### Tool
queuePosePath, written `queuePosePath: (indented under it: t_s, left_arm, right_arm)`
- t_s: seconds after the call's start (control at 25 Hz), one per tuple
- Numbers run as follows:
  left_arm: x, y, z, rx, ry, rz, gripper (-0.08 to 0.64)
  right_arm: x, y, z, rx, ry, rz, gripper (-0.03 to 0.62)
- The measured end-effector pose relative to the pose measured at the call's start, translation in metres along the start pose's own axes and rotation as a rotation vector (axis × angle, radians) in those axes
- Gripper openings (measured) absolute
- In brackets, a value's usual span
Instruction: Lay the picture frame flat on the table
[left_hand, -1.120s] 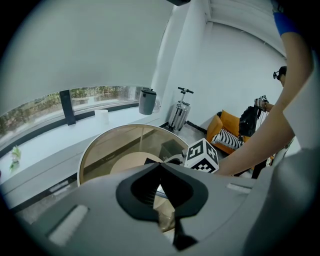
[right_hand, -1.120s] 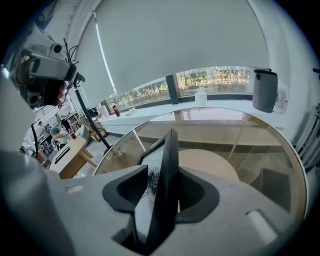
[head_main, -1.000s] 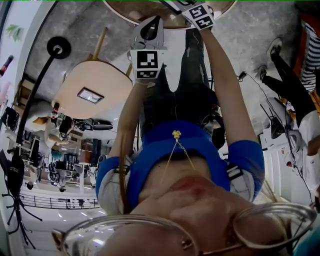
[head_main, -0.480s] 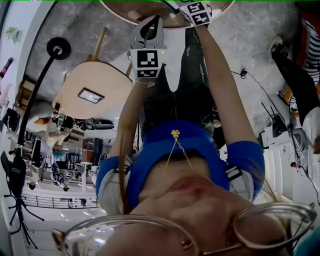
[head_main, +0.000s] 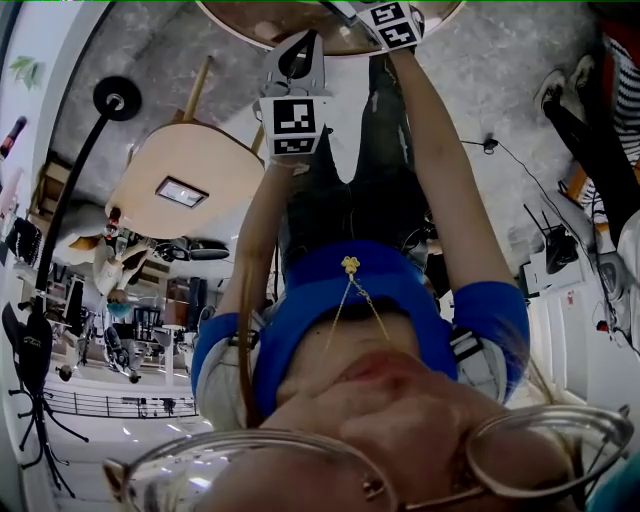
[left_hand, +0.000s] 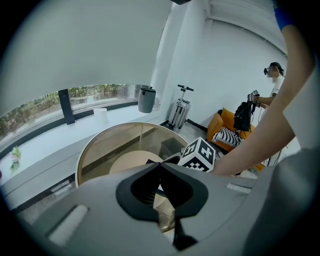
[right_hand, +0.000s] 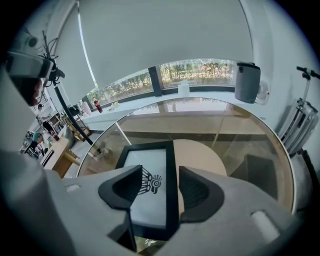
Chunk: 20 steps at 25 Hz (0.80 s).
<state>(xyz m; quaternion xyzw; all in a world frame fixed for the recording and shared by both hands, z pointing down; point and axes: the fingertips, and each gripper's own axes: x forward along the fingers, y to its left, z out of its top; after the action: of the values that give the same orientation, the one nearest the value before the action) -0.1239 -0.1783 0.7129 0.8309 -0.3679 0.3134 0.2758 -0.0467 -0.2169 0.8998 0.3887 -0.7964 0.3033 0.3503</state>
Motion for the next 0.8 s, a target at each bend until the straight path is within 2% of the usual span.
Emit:
queuePosePath:
  t_s: [0.16,0.24,0.32,0.44,0.56,0.8]
  left_arm:
    - [0.0,-0.003,-0.002,0.006,0.0,0.002,0.0]
    - [0.0,-0.002,-0.004,0.008,0.002,0.005,0.0]
    - [0.001,-0.002,-0.005,0.009,0.004,0.009,-0.002]
    - [0.001,-0.003,-0.006,0.014,0.004,0.015,-0.002]
    - [0.002,-0.003,-0.007,0.028,0.006,0.017,-0.002]
    - [-0.003,-0.021,0.005,0.029,0.003,0.013,-0.002]
  right_arm:
    - [-0.006,-0.002,-0.007,-0.017,0.007,-0.005,0.225]
    - [-0.01,-0.002,-0.009,-0.029,0.004,-0.011,0.205]
    - [-0.015,0.001,-0.011,-0.049,0.002,-0.012,0.171]
    - [-0.023,0.006,-0.013,-0.1,0.008,-0.01,0.062]
    - [-0.028,0.014,-0.015,-0.132,0.016,0.001,0.004]
    - [-0.057,0.024,-0.006,-0.145,-0.022,0.044,0.0]
